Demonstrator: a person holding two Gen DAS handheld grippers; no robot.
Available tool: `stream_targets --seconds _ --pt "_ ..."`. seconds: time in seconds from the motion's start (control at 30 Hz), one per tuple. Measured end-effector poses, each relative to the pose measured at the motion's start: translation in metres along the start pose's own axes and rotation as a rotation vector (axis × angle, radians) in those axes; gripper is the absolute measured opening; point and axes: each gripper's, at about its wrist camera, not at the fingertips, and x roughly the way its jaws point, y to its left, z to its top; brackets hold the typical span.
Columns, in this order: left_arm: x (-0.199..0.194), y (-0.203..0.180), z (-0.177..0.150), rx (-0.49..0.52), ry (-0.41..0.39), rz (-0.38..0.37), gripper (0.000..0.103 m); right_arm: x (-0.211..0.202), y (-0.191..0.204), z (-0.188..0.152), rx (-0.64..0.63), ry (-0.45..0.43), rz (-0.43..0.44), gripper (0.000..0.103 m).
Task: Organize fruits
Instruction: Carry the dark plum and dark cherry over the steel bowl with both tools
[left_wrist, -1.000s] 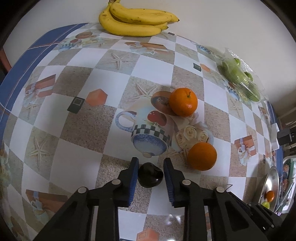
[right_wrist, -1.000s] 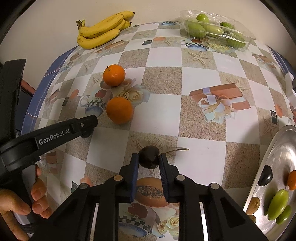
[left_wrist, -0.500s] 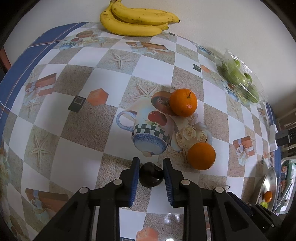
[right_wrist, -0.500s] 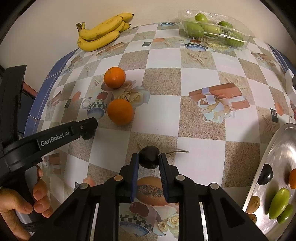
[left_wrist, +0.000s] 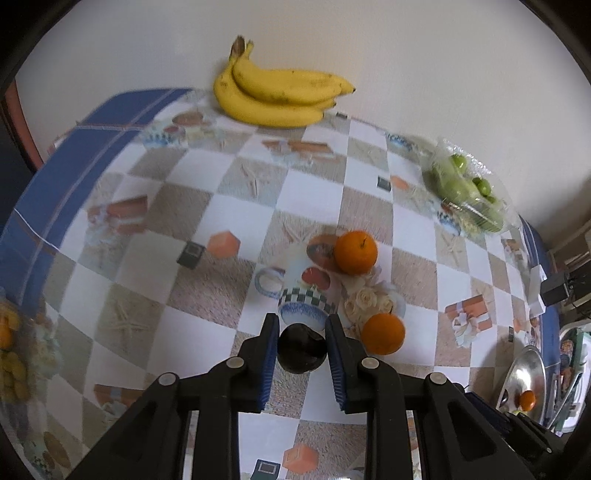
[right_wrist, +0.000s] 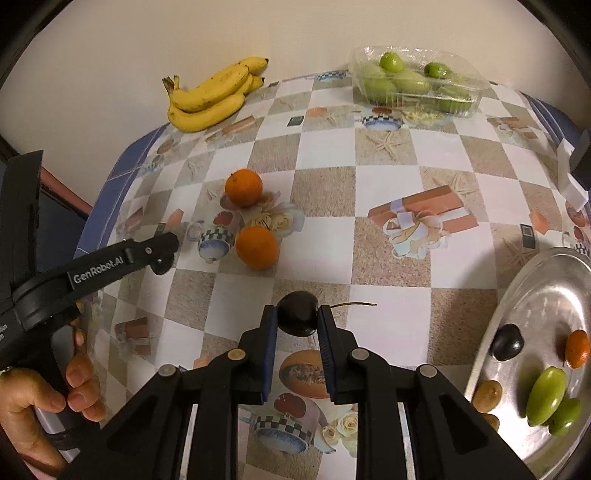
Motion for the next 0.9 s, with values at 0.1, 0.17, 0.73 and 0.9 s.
stream_targets --seconds 0.1,0.17,0.73,0.9 --pt "-0.01 -0.002 0.001 0.003 -0.02 0.006 0.028 -0.009 -0.002 0.0 0.003 -0.015 -0.002 0.023" --pt "-0.016 -0.005 0.001 0.009 -0.032 0.01 0.028 -0.014 -0.004 0.0 0.009 -0.025 -0.004 0.023" --pt "-0.02 -0.076 -0.023 0.119 -0.011 -0.015 0.028 -0.053 -0.069 -0.003 0.142 -0.081 -0.033 0.023" --pt "-0.021 -0.115 -0.035 0.177 0.006 -0.066 0.028 -0.065 -0.099 -0.006 0.198 -0.1 -0.058 0.023"
